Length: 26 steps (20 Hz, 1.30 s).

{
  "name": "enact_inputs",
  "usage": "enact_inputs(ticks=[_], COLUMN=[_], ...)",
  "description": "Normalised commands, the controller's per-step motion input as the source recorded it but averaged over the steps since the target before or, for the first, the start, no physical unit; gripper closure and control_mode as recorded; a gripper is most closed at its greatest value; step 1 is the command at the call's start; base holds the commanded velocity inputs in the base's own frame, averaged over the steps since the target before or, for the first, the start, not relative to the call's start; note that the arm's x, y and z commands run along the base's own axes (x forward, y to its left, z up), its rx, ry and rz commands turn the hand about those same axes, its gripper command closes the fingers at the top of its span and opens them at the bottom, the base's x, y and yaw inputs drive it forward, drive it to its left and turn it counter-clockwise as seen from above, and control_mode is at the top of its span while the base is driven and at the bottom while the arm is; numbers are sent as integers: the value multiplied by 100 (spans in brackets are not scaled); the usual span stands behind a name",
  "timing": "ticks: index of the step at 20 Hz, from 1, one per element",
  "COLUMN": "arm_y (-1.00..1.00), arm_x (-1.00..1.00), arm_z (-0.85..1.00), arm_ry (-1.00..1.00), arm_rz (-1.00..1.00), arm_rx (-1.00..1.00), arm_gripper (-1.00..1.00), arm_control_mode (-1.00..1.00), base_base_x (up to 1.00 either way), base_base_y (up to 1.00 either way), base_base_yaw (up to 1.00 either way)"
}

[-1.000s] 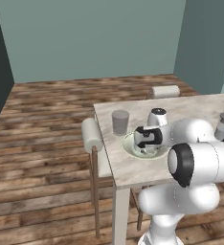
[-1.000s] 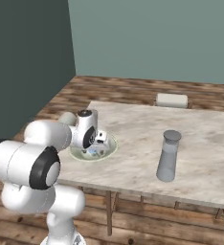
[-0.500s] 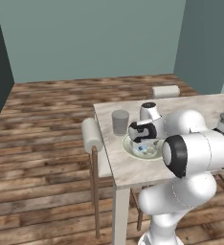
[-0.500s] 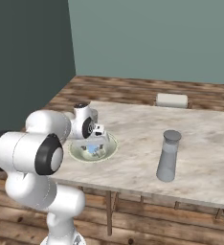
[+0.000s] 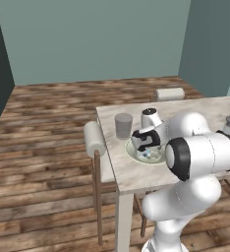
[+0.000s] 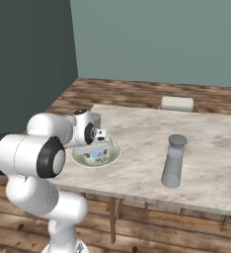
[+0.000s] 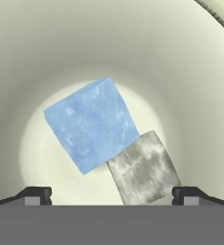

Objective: There are two ice cubes in the ice bowl. Place both ice cubes in the glass cup.

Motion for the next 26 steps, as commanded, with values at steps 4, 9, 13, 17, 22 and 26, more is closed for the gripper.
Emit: enact_inputs(ticks=[4, 9, 13, 17, 22, 26], arm_y=[-4, -6, 0, 0, 0, -8], arm_x=[19, 18, -2, -1, 5, 1], arm_z=[0, 0, -36, -28, -3, -27], arm_ry=[0, 0, 0, 0, 0, -2], arm_rz=[1, 2, 10, 12, 5, 10], arm_rx=[0, -3, -16, -16, -5, -13], arm_gripper=[-100, -100, -100, -100, -100, -100], arm_control_mode=[-100, -100, -100, -100, -100, -100], base_base_x=[0, 0, 0, 0, 0, 0], base_base_y=[0, 0, 0, 0, 0, 0], base_base_yaw=[0, 0, 0, 0, 0, 0])
